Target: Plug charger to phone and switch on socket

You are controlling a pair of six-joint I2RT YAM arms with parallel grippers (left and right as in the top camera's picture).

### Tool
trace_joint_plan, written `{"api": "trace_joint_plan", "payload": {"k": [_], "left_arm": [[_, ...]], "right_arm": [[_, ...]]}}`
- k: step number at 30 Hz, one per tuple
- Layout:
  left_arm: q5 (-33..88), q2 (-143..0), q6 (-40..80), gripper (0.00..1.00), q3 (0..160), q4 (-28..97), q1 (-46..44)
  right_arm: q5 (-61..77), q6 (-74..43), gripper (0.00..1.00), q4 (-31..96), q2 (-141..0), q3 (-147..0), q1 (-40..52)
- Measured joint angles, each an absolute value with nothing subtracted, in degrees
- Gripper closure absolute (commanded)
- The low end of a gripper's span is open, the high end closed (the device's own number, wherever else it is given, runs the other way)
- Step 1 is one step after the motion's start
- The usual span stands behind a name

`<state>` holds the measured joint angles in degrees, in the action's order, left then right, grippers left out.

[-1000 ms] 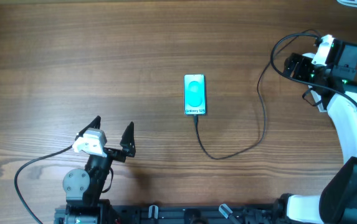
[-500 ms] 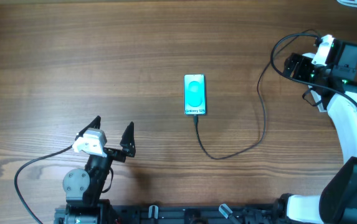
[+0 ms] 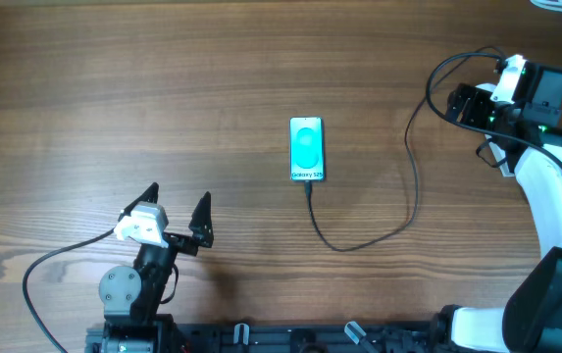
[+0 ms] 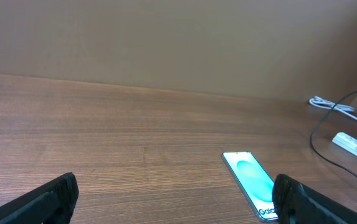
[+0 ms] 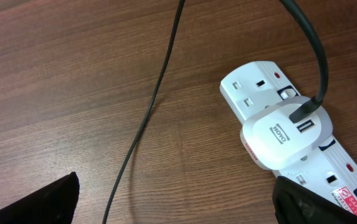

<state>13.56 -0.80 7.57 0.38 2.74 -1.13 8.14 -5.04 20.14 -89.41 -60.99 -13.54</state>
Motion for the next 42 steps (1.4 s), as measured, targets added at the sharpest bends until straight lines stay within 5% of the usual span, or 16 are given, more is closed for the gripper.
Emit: {"api": "trace_joint_plan", "payload": {"k": [14, 30, 42], "left_arm": [[13.56, -0.80, 7.57, 0.00, 0.38, 2.74, -1.13], [13.56, -0.80, 7.57, 0.00, 0.38, 2.74, -1.13], [13.56, -0.80, 7.57, 0.00, 0.38, 2.74, -1.13]], "right_arm": [[8.14, -5.04, 0.00, 20.25, -87.70, -60.20, -13.04], [8.58, -5.04, 0.00, 20.49, -73.25, -59.09, 2.07], [8.58, -5.04, 0.00, 20.56, -73.06, -51.81, 2.76]]}}
